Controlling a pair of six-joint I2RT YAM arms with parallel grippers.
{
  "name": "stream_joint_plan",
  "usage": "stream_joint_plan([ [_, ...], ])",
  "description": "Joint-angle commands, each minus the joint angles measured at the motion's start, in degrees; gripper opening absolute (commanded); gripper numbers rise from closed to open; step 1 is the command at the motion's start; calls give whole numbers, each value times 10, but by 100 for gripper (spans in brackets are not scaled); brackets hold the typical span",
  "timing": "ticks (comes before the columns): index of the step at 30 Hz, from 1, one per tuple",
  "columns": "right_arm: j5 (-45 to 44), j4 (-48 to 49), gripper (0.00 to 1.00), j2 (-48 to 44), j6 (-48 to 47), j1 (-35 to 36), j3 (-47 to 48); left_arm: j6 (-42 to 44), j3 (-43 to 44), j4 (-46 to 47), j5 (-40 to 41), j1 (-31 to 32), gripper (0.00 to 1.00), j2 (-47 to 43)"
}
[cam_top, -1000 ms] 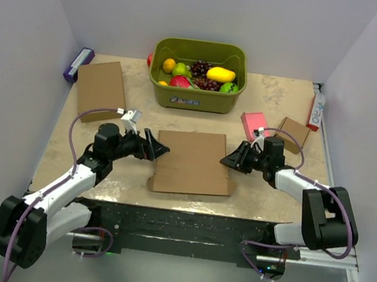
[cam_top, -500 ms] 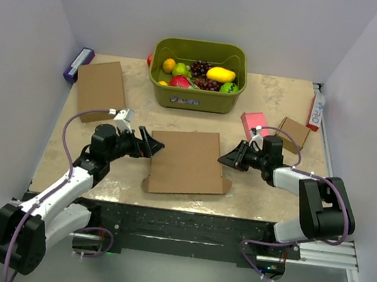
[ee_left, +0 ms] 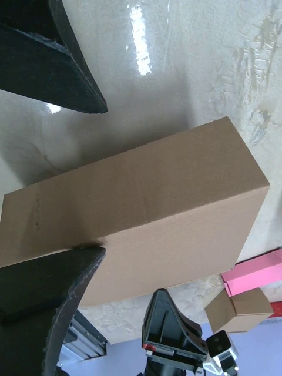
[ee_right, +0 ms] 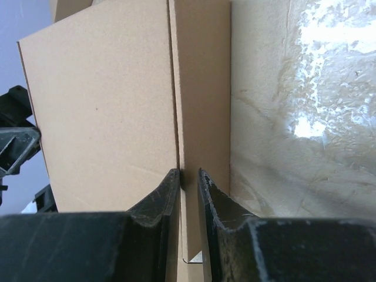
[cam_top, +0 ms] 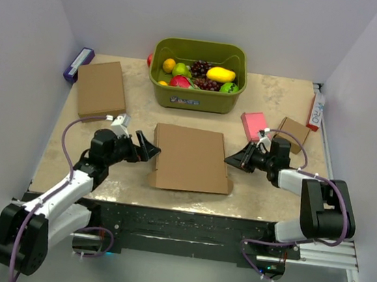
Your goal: Fold the paper box
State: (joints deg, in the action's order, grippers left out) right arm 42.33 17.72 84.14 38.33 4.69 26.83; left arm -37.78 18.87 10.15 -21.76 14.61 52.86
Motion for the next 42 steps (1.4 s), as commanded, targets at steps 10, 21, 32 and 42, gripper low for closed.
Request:
stream_joint_plan([
  [10,-97,-99,0,27,-58,-10,-26,-48,-34,145,-66,-5,100,45],
  [21,-98,-97,0,26,-55,-10,-21,-123,-53,277,-66,42,98,122],
  [32,-121,-154,37,-12,-87,-7,19,-152,17,291,-58,75,52,202],
  [42,-299,-232,86,-247,-219,130,129,-118,76,128,-166,5,36,190],
])
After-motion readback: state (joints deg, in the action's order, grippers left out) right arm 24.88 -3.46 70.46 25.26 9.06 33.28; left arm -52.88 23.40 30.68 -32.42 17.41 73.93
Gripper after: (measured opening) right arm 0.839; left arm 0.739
